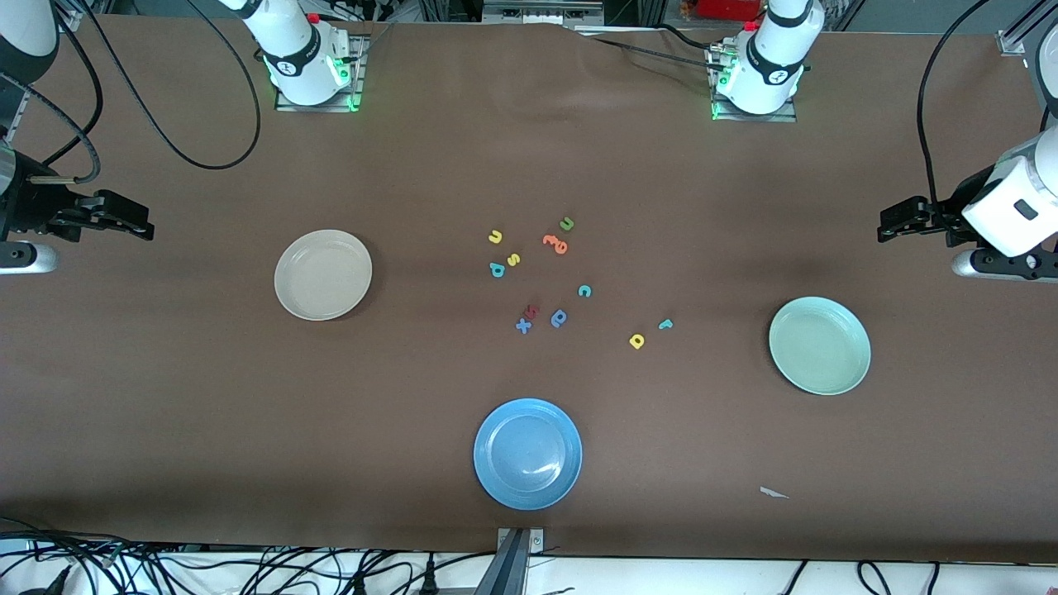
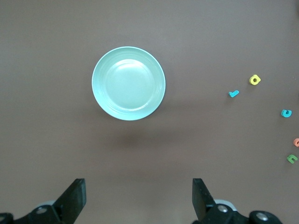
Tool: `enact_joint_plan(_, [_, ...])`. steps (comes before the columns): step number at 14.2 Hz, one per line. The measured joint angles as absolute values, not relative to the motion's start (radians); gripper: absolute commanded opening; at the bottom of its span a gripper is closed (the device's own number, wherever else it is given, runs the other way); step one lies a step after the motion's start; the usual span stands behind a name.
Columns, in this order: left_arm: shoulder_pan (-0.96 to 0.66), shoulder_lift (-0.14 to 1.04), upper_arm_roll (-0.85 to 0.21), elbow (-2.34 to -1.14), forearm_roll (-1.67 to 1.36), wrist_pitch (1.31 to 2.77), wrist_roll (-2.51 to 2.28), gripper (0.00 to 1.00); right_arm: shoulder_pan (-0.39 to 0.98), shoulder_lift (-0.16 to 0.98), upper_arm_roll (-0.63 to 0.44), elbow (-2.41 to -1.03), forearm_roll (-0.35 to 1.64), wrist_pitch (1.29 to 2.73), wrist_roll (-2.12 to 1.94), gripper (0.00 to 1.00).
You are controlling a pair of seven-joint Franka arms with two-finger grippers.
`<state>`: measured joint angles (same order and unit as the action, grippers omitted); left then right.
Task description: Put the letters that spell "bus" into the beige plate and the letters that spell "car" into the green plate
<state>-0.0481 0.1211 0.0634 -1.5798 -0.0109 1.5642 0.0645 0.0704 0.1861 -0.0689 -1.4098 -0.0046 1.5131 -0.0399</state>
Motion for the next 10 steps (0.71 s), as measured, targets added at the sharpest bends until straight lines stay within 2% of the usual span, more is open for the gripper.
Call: enact_joint_plan(10, [-0.048, 0.121, 0.063, -1.585, -0.011, 1.564, 0.064, 1.00, 0.068, 0.186, -0.091, -1.410, 0.026, 1.514, -0.041, 1.00])
